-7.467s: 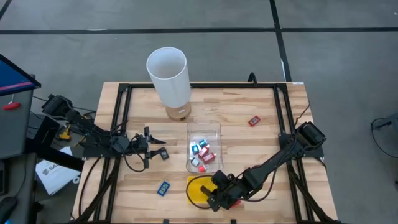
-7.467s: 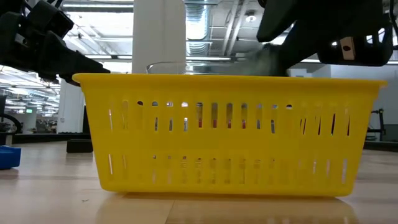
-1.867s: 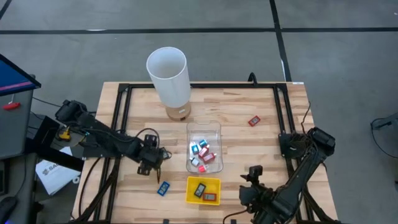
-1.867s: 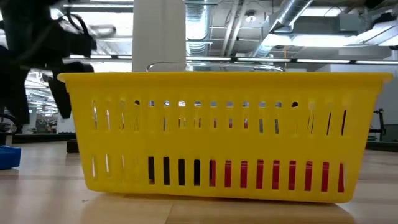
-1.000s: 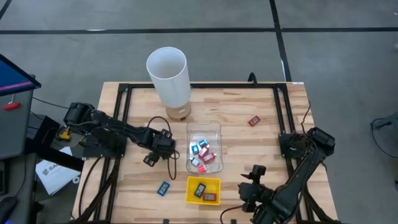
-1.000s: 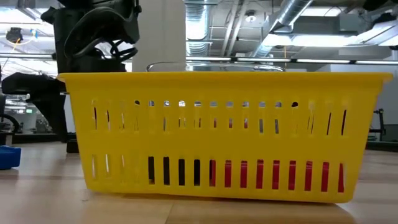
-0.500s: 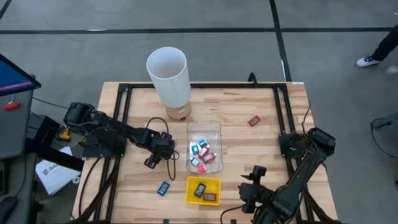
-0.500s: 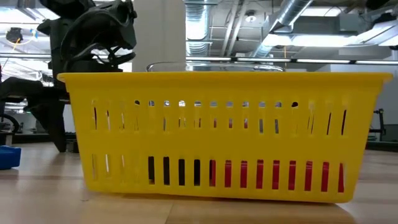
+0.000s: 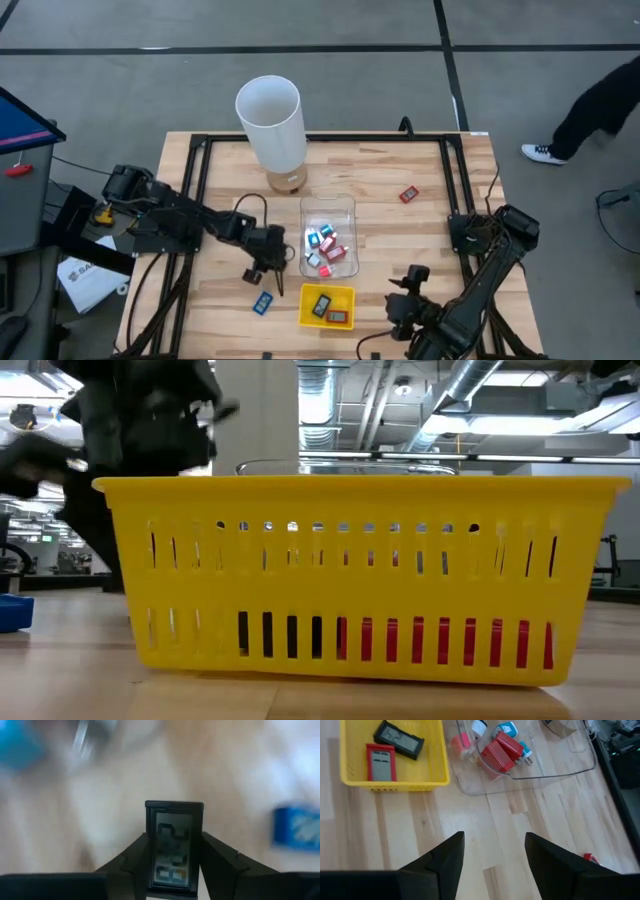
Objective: Pick & Place Office items
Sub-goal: Put the black digital clock into the yellow bin
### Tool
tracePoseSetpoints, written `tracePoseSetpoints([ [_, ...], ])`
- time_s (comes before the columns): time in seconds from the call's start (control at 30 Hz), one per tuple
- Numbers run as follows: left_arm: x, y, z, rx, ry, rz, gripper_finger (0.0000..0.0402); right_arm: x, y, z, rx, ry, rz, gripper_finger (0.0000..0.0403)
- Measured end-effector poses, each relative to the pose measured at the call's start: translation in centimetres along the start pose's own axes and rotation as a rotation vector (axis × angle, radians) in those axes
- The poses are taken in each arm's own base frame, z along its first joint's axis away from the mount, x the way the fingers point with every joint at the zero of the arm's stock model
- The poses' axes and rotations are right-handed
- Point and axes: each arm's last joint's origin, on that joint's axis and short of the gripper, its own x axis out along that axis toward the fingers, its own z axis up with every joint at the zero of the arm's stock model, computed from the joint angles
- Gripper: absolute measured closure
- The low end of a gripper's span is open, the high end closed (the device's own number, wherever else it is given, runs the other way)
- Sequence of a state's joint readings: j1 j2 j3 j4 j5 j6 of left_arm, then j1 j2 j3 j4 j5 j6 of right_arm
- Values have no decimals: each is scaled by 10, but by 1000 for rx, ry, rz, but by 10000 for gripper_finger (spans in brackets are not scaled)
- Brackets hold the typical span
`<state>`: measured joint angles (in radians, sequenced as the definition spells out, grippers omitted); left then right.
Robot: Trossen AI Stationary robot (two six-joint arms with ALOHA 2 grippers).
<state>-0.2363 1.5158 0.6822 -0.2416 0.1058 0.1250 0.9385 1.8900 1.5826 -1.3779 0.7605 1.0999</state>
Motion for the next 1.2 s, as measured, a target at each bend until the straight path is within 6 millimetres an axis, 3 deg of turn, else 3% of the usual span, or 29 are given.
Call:
tracePoseSetpoints([
  [0.2, -3, -32, 23, 58, -121, -25, 235, -3, -1, -3, -15, 5, -14, 204],
  [0.43, -19, -82, 53, 122, -221, -77, 264, -7, -2, -9, -18, 10, -31, 205],
  [0.57, -34, -105, 70, 149, -302, -22, 256, -11, -2, -13, -32, 9, -37, 205],
  [0.77, -49, -104, 100, 104, -455, 73, 255, -15, -4, -19, -58, 13, -62, 205],
  [1.0, -20, -116, 143, 154, -446, 111, 252, -26, -4, -29, -57, -9, -73, 205],
  [1.2, -17, -111, 164, 36, -479, 119, 252, -38, -1, -35, -61, -63, -50, 203],
])
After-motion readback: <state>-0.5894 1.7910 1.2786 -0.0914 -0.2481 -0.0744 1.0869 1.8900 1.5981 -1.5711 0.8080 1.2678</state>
